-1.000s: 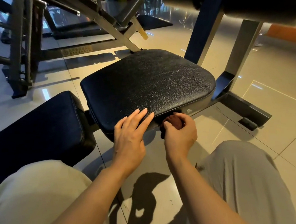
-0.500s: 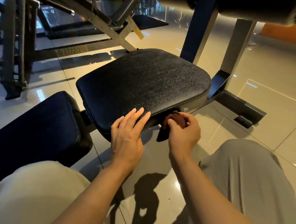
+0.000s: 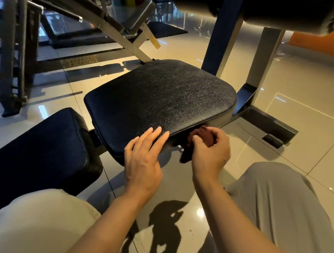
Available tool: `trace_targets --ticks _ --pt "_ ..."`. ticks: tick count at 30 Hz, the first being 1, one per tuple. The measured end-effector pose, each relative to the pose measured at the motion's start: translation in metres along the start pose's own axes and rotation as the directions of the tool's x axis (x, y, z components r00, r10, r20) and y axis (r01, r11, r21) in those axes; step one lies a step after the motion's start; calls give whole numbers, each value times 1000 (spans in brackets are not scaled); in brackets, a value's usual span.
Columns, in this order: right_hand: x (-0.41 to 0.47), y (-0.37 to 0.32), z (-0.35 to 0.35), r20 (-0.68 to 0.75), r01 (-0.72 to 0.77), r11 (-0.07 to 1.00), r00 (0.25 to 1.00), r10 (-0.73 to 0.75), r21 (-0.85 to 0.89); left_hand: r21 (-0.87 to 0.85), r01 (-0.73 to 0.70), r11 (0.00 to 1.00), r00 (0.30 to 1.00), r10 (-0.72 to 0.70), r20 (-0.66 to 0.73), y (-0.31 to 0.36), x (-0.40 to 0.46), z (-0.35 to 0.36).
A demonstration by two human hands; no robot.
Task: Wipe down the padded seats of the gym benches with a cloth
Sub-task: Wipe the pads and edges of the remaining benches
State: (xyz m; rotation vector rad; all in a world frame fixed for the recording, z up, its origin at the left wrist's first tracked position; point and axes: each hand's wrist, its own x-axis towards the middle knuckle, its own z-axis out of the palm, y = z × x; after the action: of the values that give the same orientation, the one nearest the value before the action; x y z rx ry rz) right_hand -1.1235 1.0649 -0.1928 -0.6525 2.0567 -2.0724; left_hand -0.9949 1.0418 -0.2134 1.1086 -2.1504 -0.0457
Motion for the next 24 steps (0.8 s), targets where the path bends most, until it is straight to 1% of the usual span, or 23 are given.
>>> trace_targets --ticks 1,2,5,7,9,10,11,12,14,15,16,17,18,19,21,23,24 --pt "3 0 1 16 15 1000 1000 -15 -5 2 1 1000 1000 -1 -1 0 0 0" --pt "1 2 2 67 54 998 996 -52 -28 5 4 1000 1000 -4 -2 0 0 0" --pt "-24 6 5 270 225 971 943 -196 -83 10 22 1000 1000 -22 -2 0 1 2" --pt "-35 10 4 385 273 959 896 -223 -81 5 34 999 999 -34 -5 0 1 3" --pt "-36 12 3 458 257 963 867 -196 -75 1 29 1000 1000 -29 -8 0 1 3" --pt "-34 11 3 464 227 972 869 -171 -66 2 25 1000 1000 -25 -8 0 1 3" --pt "-32 10 2 436 191 980 887 -150 -51 3 20 1000 1000 -20 -6 0 1 2" --pt "-30 9 1 364 162 986 921 -139 -33 4 14 1000 1000 -14 -3 0 0 2" --pt "-20 6 0 130 113 993 985 -109 -26 5 9 1000 1000 -9 -3 0 0 1" --pt "-11 6 0 25 81 996 996 -80 -35 6 8 1000 1000 -8 -5 1 0 1" --pt "-4 6 0 -33 39 998 999 -40 -42 8 8 1000 1000 -8 -7 1 0 0" --pt "1 6 1 -35 9 999 999 -11 -47 9 8 1000 1000 -8 -9 2 0 0" --pt "0 7 2 1 20 998 1000 -20 -61 9 9 1000 1000 -9 -13 2 0 1" --pt "-6 7 4 59 75 994 996 -70 -80 8 8 1000 1000 -8 -16 1 0 1" --pt "-28 9 7 210 192 975 964 -165 -111 5 11 1000 1000 -11 -20 0 0 2" --pt "-45 12 8 342 232 968 921 -187 -96 -10 17 1000 1000 -17 -24 -1 1 2" --pt "-47 14 8 372 222 972 911 -176 -83 -17 18 1000 1000 -19 -24 -1 1 3"
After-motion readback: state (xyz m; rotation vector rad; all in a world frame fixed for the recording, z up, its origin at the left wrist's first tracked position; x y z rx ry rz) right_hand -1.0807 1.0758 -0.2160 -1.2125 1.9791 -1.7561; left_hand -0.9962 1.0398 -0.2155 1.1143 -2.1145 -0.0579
